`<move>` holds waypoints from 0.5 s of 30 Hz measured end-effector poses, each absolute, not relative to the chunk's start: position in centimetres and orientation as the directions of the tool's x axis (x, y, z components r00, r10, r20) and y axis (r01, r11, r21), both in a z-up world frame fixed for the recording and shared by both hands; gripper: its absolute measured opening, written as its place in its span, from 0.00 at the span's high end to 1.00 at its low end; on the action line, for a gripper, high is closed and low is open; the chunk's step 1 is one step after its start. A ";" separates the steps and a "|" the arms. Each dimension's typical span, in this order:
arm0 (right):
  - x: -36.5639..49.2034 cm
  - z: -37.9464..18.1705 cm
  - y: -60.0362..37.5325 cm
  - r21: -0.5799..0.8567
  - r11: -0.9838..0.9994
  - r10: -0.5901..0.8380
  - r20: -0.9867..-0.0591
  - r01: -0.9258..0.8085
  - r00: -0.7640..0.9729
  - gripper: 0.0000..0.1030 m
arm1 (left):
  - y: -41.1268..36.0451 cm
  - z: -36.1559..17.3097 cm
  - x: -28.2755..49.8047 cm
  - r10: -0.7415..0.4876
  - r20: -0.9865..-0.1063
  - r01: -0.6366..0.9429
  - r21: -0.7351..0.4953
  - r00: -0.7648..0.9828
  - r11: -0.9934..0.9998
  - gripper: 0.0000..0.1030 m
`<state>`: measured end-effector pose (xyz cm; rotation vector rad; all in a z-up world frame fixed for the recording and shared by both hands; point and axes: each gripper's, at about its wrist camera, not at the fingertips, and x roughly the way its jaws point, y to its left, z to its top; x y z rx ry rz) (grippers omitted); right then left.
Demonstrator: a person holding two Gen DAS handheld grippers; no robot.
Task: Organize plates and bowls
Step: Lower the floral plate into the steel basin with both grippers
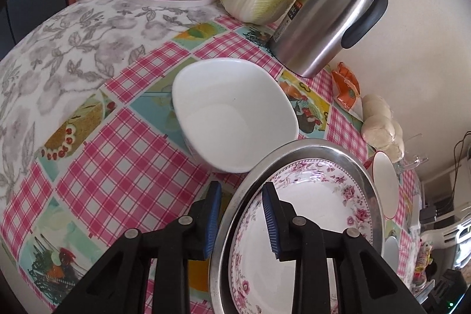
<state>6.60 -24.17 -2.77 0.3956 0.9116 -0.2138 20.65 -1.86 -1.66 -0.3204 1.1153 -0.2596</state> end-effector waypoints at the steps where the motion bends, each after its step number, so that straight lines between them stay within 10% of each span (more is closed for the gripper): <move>1: 6.6 -2.7 -24.1 0.236 0.909 -0.017 -0.802 0.343 0.597 0.88 | -1.9 -1.6 20.6 -0.359 -0.834 0.043 -0.377 0.419 0.925 0.69; 15: 6.7 -2.5 -23.9 0.204 0.916 -0.039 -0.813 0.346 0.581 0.85 | -1.5 -1.4 20.5 -0.363 -0.830 0.006 -0.399 0.424 0.917 0.65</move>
